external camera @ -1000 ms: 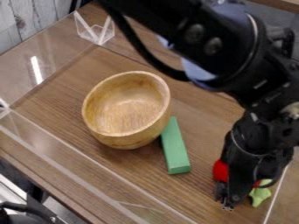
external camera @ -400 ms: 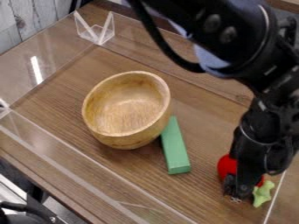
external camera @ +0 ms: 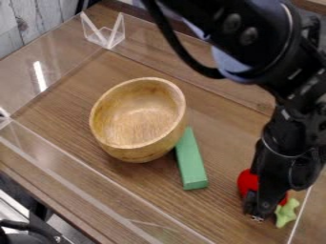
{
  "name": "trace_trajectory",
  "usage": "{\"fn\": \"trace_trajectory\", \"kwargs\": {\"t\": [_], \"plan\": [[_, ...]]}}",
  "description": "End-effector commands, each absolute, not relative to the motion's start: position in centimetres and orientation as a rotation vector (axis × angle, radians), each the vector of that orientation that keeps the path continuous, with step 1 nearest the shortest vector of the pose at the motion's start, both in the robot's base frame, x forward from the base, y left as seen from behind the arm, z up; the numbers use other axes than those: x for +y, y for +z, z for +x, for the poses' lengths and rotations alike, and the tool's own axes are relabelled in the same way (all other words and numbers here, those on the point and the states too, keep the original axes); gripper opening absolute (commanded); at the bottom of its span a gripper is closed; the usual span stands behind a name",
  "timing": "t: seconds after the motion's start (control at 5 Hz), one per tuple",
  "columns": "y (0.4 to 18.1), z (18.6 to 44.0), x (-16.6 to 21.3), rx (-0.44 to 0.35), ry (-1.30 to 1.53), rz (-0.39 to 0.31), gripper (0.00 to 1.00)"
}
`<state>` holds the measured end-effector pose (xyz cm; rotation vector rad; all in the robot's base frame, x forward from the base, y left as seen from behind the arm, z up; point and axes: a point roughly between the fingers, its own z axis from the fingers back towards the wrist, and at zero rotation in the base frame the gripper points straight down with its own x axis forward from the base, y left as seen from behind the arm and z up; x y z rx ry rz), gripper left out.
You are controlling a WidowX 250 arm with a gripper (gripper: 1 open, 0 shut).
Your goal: Move the red fruit to the left
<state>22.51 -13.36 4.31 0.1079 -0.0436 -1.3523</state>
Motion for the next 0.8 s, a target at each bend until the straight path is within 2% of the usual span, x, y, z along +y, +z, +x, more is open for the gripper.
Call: {"fn": "trace_trajectory", "kwargs": {"t": [0.0,0.4,0.6], "plan": [[4.1,23.3,-15.0,-0.079,-1.384,0.095,1.0],[2.2,22.6,-15.2,-0.07,-1.423,0.067,1.0],[1.9,22.0,-15.0,-0.065,-1.429,0.054,1.0]]}}
